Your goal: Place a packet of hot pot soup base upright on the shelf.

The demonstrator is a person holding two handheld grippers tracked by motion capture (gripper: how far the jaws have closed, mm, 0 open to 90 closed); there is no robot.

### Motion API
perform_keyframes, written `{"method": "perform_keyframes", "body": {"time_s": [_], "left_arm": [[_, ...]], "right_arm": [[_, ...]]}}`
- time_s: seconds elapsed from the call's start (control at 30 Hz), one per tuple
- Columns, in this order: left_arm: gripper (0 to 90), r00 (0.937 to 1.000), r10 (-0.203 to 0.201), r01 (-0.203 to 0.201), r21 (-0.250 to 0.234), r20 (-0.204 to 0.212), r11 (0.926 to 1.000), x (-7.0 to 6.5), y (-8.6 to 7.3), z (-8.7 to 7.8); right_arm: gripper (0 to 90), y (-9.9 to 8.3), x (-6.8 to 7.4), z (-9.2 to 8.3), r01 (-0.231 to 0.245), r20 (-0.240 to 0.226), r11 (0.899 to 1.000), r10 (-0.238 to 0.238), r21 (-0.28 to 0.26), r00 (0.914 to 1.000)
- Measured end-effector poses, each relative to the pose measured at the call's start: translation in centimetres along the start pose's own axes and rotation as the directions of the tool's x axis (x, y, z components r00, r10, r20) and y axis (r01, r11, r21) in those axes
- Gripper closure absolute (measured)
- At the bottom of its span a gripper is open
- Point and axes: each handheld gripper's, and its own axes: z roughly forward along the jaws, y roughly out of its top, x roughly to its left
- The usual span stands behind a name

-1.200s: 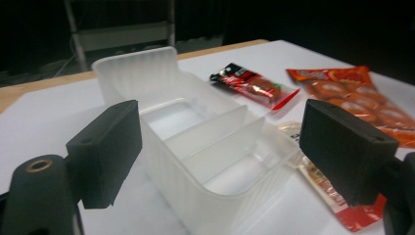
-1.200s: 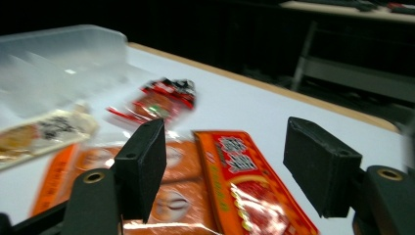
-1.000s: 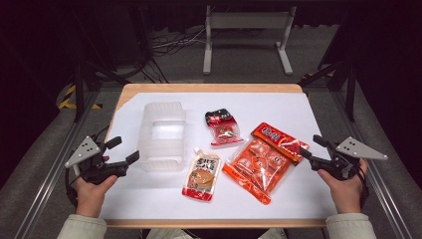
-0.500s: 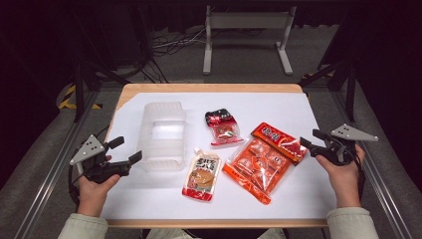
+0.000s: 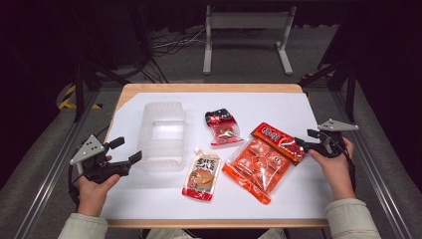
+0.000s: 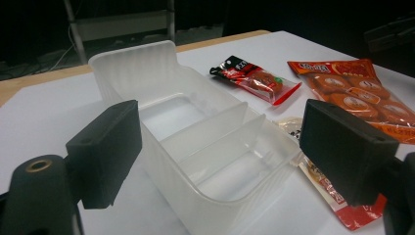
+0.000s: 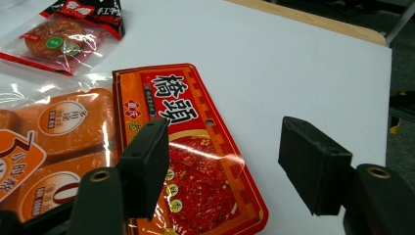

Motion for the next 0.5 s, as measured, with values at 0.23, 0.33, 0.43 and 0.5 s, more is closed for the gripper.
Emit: {"method": "perform_keyframes", "body": {"time_s": [0.23, 0.33, 0.43, 0.5], "left_arm": [[17.4, 1.0000, -0.001, 0.001, 0.004, -0.006, 1.0000, 0.4, 0.0, -0.1], [17.4, 0.9999, -0.009, 0.009, 0.002, -0.010, 1.0000, 0.6, 0.0, -0.2], [17.4, 0.9999, -0.006, 0.006, 0.003, -0.012, 1.0000, 0.5, 0.0, -0.2], [17.3, 0.9999, 0.000, 0.000, 0.005, -0.011, 1.0000, 0.4, 0.0, -0.1]], "right_arm": [[46.7, -1.6, -1.2, 1.0, -0.038, -0.054, 0.999, 0.040, 0.029, 0.9978], [40.3, -2.0, -1.4, 1.2, -0.087, -0.092, 0.995, 0.091, 0.047, 0.9916], [36.4, -2.3, -1.5, 1.6, -0.107, -0.080, 0.991, 0.113, 0.074, 0.9903], [34.9, -2.5, -1.6, 1.8, -0.112, -0.060, 0.989, 0.118, 0.092, 0.9911]]}}
